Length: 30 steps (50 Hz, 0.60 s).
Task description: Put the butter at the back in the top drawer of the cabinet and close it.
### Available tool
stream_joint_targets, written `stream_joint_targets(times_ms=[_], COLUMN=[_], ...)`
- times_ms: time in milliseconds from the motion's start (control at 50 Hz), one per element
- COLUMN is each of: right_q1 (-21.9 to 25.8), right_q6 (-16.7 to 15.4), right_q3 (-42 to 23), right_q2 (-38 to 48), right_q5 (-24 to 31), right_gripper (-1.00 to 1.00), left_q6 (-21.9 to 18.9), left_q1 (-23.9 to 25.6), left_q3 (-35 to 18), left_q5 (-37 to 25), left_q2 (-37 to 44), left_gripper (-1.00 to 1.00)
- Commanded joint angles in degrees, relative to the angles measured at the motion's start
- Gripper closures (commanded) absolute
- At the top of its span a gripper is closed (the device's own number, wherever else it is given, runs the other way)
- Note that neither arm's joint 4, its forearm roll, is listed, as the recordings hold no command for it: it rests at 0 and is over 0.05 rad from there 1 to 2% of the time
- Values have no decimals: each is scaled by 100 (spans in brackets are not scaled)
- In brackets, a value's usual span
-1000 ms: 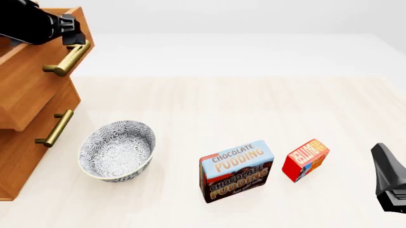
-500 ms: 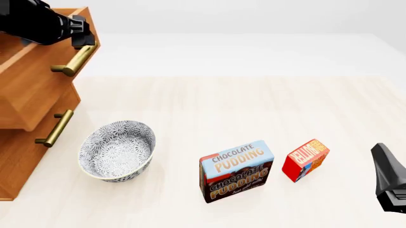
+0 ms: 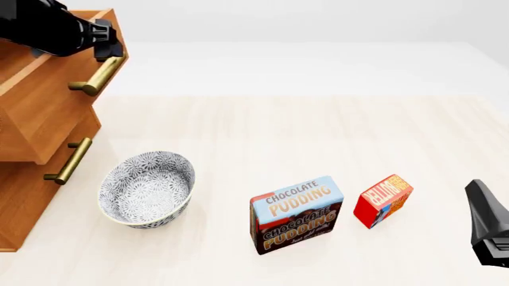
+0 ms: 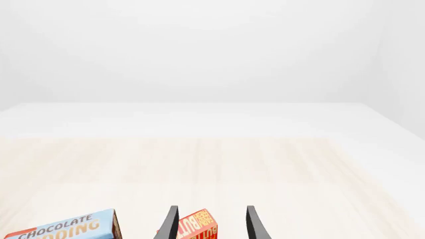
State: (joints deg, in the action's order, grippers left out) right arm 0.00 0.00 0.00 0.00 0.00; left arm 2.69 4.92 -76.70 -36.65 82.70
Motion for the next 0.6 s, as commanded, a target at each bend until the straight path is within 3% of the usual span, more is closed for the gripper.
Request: stream_joint_targets(times_ms=[20,600], right_q1=[0,0], right_q6=[0,0], right_q3=[0,0], right_q2=[0,0], right_q5=[0,0], right_gripper=[-100,-100], left_q6=[-116,-32], left_q1=[105,541], left_q3=[214,174], left_q5=[-14,15], left_q2=[209,304], left_gripper=[-100,-100])
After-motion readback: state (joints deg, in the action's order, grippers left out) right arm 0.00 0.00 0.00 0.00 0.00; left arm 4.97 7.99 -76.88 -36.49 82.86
